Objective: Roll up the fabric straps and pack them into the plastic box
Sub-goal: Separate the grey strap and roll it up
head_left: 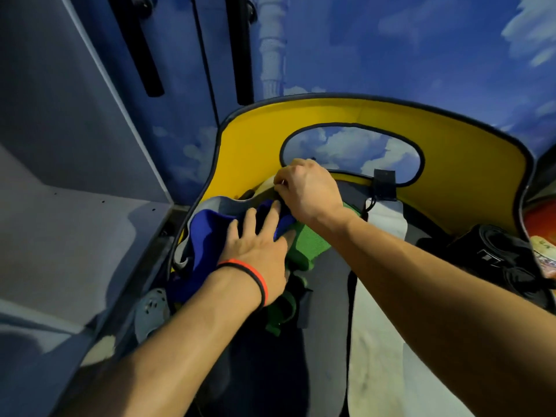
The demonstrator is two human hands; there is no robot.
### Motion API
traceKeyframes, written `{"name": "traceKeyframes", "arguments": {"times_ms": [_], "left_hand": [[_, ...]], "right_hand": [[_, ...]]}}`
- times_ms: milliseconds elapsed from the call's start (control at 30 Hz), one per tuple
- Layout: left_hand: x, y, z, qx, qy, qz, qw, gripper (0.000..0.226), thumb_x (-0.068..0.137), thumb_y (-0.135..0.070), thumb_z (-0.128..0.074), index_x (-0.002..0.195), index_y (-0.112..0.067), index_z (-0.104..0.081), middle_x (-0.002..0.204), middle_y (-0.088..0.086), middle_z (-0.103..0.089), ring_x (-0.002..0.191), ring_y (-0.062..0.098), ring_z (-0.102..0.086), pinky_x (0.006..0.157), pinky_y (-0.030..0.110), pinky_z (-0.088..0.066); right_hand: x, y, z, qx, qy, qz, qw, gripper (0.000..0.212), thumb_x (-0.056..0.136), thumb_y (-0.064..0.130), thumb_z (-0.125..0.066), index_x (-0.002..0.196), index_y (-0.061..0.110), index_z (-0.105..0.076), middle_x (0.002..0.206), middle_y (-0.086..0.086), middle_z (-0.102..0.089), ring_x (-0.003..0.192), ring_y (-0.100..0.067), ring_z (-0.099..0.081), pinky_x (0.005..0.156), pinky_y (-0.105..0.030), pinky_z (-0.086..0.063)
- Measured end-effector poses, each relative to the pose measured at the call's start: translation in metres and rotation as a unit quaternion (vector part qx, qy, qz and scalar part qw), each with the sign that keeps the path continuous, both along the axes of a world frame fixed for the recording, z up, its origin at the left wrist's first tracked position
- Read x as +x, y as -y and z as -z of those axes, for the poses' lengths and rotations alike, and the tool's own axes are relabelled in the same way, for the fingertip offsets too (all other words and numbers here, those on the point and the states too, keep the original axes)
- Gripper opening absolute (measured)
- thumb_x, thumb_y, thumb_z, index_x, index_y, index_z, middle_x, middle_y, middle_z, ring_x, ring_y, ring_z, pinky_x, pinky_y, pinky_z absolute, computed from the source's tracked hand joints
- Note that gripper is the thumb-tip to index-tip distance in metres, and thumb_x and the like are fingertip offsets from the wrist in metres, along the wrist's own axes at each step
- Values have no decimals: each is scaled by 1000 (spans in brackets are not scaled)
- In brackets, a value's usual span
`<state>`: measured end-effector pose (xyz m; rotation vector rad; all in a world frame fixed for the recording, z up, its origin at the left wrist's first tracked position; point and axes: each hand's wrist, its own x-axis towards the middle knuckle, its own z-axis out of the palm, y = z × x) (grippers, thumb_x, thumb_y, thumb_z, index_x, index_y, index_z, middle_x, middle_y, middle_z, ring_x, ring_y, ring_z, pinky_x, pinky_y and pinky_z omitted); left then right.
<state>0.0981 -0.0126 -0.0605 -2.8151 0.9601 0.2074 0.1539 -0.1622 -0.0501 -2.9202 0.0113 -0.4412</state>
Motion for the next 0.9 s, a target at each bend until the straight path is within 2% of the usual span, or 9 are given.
{"name": "traceKeyframes", "arguments": {"times_ms": [100,167,333,433,500,567,633,733,900], "left_hand": [[-1,-2,4,18,0,2,1000,76,96,-48,-49,159,-36,-8,165,5,19,149,44,6,120,57,-15],[2,-3,6,23,0,3,1000,73,99,-46,-45,159,-34,-7,165,6,17,149,44,5,119,56,-15],[10,-1,18,-3,-4,-29,1000,68,104,-42,-38,161,-28,-5,167,5,15,151,40,6,119,54,-13],[10,-1,11,13,-36,-8,999,72,97,-64,-38,158,-38,-12,165,7,22,150,43,10,120,56,-13],[9,0,2,28,-66,-20,997,87,83,-86,-33,157,-44,-13,163,6,29,149,43,14,120,59,-10],[8,2,-3,47,-98,-35,993,108,68,-99,-33,158,-44,-9,161,5,35,149,43,19,121,59,-8],[5,3,-3,64,-105,-37,992,119,62,-100,-41,159,-41,-7,158,6,39,149,44,20,121,58,-10],[4,0,0,69,-91,-42,993,122,60,-97,-51,159,-40,-8,156,8,42,149,45,19,119,57,-17],[9,-1,2,61,-73,-53,994,125,52,-96,-59,157,-44,-16,155,6,45,150,46,15,119,61,-16]], "right_hand": [[17,-7,-2,-12,-21,-10,1000,25,93,20,-61,113,22,-75,114,-10,-66,104,-33,-61,77,-39,-47],[26,-10,-1,-28,-48,-23,998,32,92,17,-63,121,24,-72,120,-10,-62,111,-33,-58,83,-40,-45],[36,-17,2,-63,-54,-59,995,21,95,28,-63,111,30,-75,118,-4,-60,112,-30,-55,91,-41,-40],[34,-14,1,-38,-8,-58,998,21,97,32,-60,109,31,-78,111,-3,-62,107,-29,-56,82,-38,-37],[29,-12,-2,-18,37,-45,998,22,97,34,-61,108,30,-79,105,-5,-63,102,-31,-57,76,-37,-34],[21,-10,-8,-8,89,-35,995,22,97,35,-62,104,26,-80,97,-7,-63,95,-33,-58,71,-38,-36],[11,-4,-19,13,134,-15,991,22,96,35,-64,101,23,-81,94,-7,-64,90,-32,-60,68,-40,-43],[-7,17,-37,85,169,18,982,18,93,31,-68,97,21,-82,90,-2,-61,90,-28,-60,67,-40,-47],[-56,53,-50,162,139,93,973,20,93,30,-67,84,18,-81,88,-5,-62,81,-21,-58,64,-40,-50]]}}
